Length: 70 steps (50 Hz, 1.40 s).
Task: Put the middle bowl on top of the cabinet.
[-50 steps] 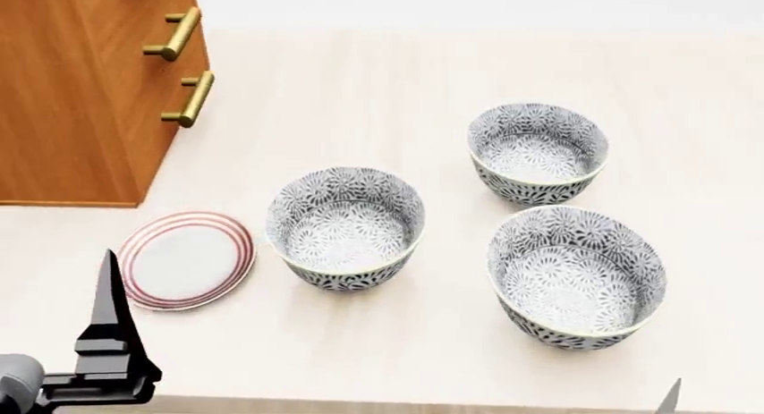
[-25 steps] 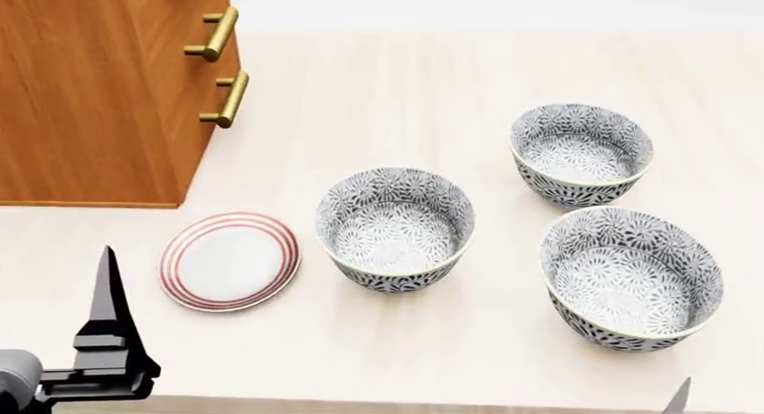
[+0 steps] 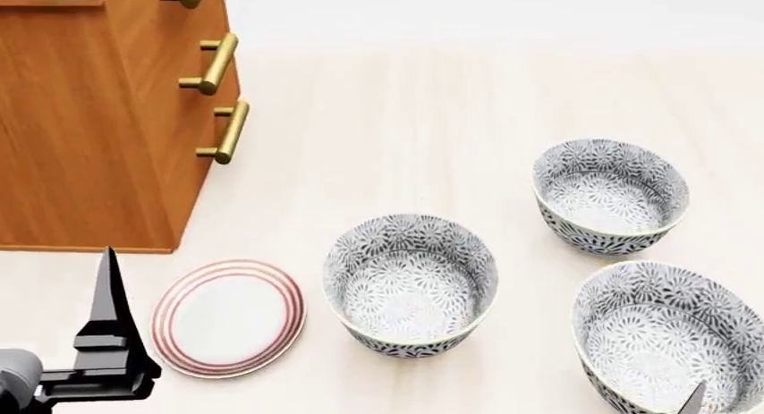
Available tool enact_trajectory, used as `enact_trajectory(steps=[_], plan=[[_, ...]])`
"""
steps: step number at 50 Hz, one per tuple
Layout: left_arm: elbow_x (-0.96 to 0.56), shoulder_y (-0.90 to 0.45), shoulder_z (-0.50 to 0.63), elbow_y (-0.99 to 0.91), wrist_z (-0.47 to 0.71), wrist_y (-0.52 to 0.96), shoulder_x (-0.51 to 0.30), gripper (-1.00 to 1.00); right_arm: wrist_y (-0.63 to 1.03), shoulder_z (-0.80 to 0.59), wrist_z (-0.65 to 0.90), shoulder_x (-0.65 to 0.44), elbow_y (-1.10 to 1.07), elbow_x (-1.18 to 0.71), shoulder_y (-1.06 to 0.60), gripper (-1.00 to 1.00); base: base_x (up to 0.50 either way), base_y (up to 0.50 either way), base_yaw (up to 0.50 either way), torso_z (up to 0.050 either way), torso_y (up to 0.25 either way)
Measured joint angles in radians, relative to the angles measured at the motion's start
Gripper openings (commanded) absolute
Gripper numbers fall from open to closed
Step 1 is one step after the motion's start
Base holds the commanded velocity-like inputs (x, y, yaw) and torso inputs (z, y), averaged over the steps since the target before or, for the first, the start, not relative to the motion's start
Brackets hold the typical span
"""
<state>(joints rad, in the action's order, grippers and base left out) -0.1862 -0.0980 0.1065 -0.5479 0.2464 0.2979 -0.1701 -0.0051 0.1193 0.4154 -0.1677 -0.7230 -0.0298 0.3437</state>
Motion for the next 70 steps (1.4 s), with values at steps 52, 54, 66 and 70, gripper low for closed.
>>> enact_trajectory(steps=[52, 54, 66, 70], plan=[[-0.153, -0.046, 0.041, -0.034, 0.1, 0.177, 0.051, 1.0, 0.047, -0.048, 0.082, -0.013, -0.09, 0.09, 0.01, 1.0, 0.19, 0.0, 0.0, 0.0, 0.0], [-0.183, -0.044, 0.036, -0.04, 0.107, 0.197, 0.06, 1.0, 0.049, -0.052, 0.085, -0.013, -0.09, 0.094, 0.007, 1.0, 0.0, 0.0, 0.0, 0.0, 0.0], [-0.426, -0.054, 0.029, -0.053, 0.205, 0.32, 0.125, 1.0, 0.049, -0.055, 0.093, -0.023, -0.103, 0.092, 0.017, 1.0, 0.0, 0.0, 0.0, 0.0, 0.0], [-0.501, -0.066, 0.053, -0.044, 0.249, 0.335, 0.136, 1.0, 0.041, -0.049, 0.094, -0.029, -0.108, 0.085, 0.027, 1.0, 0.0, 0.0, 0.0, 0.0, 0.0]])
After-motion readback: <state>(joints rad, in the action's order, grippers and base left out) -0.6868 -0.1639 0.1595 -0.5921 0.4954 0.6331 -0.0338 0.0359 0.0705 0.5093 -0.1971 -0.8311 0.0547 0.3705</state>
